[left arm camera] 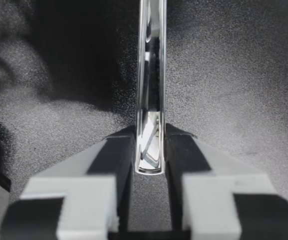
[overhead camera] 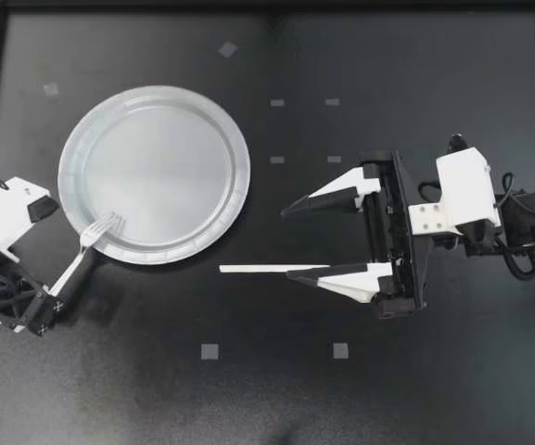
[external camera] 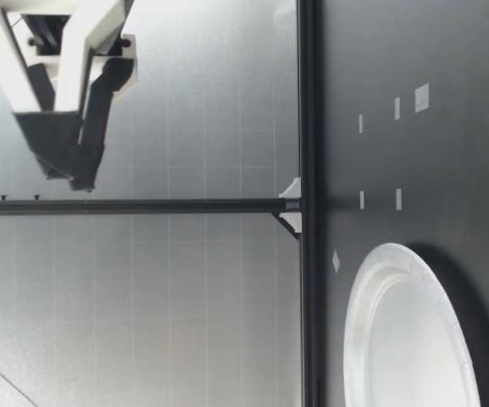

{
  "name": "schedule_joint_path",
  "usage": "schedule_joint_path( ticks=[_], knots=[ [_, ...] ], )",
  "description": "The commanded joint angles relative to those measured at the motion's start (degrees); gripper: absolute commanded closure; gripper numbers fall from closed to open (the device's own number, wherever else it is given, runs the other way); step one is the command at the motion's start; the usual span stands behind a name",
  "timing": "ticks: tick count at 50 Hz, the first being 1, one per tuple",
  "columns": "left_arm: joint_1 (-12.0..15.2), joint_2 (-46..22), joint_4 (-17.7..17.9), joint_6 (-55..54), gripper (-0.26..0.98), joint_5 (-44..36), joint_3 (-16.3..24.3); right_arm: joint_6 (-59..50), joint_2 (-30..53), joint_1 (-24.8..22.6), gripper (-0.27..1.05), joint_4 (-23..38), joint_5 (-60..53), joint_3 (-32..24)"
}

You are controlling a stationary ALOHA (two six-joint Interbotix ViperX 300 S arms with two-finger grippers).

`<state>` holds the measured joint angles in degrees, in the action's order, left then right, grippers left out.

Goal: Pick up the fork and place it on the plate.

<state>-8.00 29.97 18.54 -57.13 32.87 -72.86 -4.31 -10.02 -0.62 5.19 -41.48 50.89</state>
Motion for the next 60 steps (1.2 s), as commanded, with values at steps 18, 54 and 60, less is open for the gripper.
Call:
schedule_joint_path(
  ticks=[18,54,60],
  knots=[
    [0.1,-0.4,0.1,-0.1,0.17,-2.0,1.1,-1.1,-1.0,-0.3,0.01,-0.1,-0.6,-0.3],
    [0.1,22.2,-48.4,7.6,0.17,-10.6,17.1,-1.2,-5.9,-0.3,0.16,2.9,-0.9,-1.6],
    [0.4,16.9,-54.8,7.7,0.17,-25.7,15.5,-1.2,-8.3,-0.3,0.29,4.2,-0.4,-1.7]
  ],
)
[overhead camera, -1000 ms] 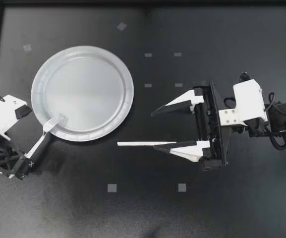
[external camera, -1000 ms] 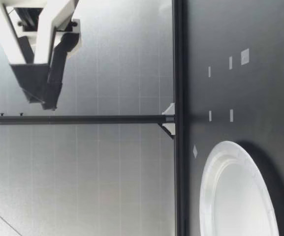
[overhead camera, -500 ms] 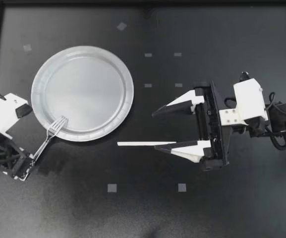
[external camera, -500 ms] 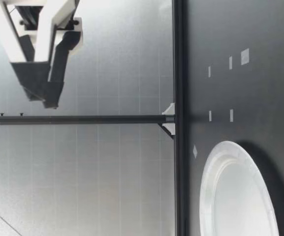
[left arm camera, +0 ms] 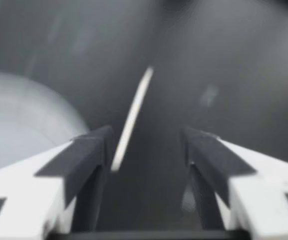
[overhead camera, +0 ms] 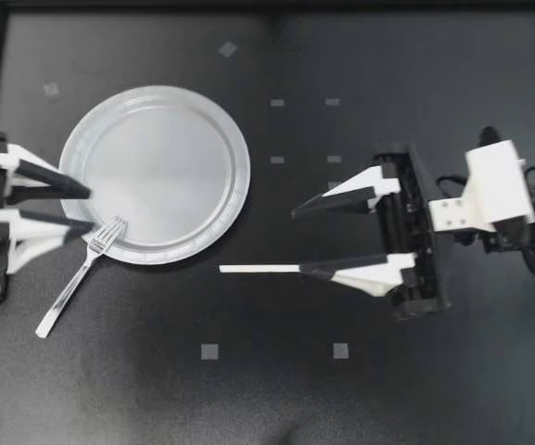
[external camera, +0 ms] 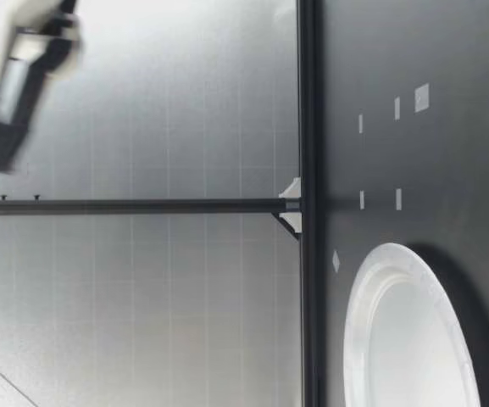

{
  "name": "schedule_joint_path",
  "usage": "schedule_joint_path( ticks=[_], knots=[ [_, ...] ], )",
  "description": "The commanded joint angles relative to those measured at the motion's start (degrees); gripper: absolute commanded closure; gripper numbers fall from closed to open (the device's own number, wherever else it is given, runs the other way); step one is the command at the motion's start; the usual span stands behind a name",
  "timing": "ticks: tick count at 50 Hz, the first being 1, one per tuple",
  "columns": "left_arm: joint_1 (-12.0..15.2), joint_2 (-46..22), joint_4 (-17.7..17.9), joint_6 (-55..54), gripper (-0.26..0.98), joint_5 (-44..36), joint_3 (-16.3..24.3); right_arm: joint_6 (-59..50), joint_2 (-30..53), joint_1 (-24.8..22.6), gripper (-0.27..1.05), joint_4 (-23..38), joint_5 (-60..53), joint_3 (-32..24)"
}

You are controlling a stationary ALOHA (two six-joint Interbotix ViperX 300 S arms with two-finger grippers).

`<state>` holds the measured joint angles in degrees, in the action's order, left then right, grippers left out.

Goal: Pick up the fork and place it on the plate.

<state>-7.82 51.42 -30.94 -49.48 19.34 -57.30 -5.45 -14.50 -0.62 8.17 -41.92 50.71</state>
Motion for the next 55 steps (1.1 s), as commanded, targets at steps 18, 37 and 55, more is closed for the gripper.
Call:
schedule_joint_path(
  ticks=[18,37,55],
  knots=[
    [5.3,-20.1,-6.0,9.8,0.2,-42.5,0.5,-5.0,-2.5,-1.4,0.53,1.2,3.4,0.2],
    [8.7,-29.2,4.8,20.6,0.2,-45.1,-1.0,-6.6,-0.9,-3.1,0.54,1.2,3.4,1.8],
    [9.8,-28.8,6.2,20.9,0.22,-51.7,-1.8,-2.7,-1.1,-3.0,0.54,1.1,3.2,2.4]
  ],
)
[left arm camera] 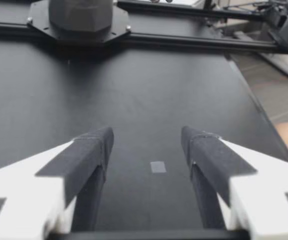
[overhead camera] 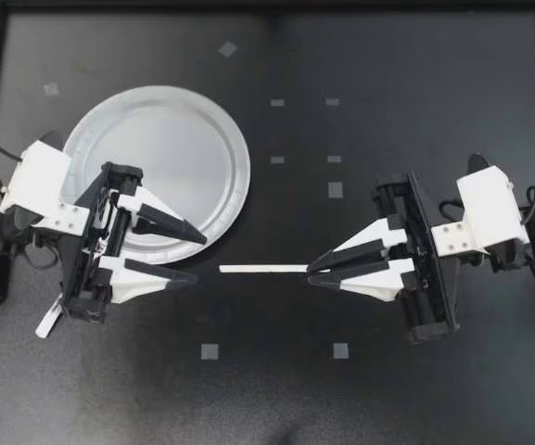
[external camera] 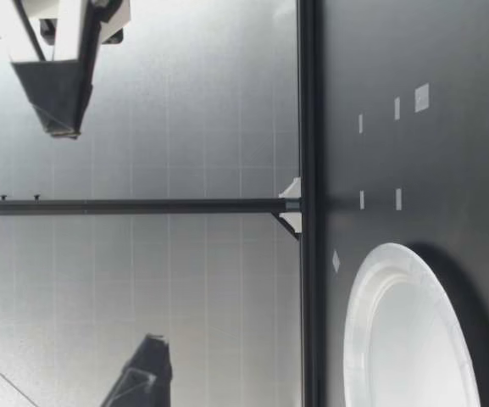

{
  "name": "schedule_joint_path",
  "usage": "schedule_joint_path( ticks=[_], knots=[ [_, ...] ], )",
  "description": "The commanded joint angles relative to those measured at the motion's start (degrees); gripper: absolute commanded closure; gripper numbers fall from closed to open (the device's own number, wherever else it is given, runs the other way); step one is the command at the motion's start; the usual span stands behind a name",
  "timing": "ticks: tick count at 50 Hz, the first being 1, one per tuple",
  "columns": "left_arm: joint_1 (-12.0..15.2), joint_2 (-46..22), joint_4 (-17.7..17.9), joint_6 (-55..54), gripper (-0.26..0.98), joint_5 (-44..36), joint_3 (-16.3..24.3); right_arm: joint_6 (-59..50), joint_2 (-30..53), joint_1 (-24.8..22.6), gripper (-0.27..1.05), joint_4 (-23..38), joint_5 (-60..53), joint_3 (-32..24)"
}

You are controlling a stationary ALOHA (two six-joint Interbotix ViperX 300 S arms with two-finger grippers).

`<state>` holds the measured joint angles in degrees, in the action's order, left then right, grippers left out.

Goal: Pick up the fork and place it on the plate.

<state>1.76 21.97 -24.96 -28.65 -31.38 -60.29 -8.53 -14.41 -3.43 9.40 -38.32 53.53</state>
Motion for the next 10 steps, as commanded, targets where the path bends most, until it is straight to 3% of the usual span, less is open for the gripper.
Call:
schedule_joint_path(
  ticks=[1,10],
  knots=[
    [0.3,0.6,0.2,0.2,0.22,-1.0,1.1,0.4,-1.1,-0.2,0.54,-0.1,-0.5,-0.4],
    [0.3,0.5,0.1,0.2,0.35,-1.3,1.3,0.5,-1.0,-0.2,0.54,-0.1,-0.4,-0.4]
  ],
)
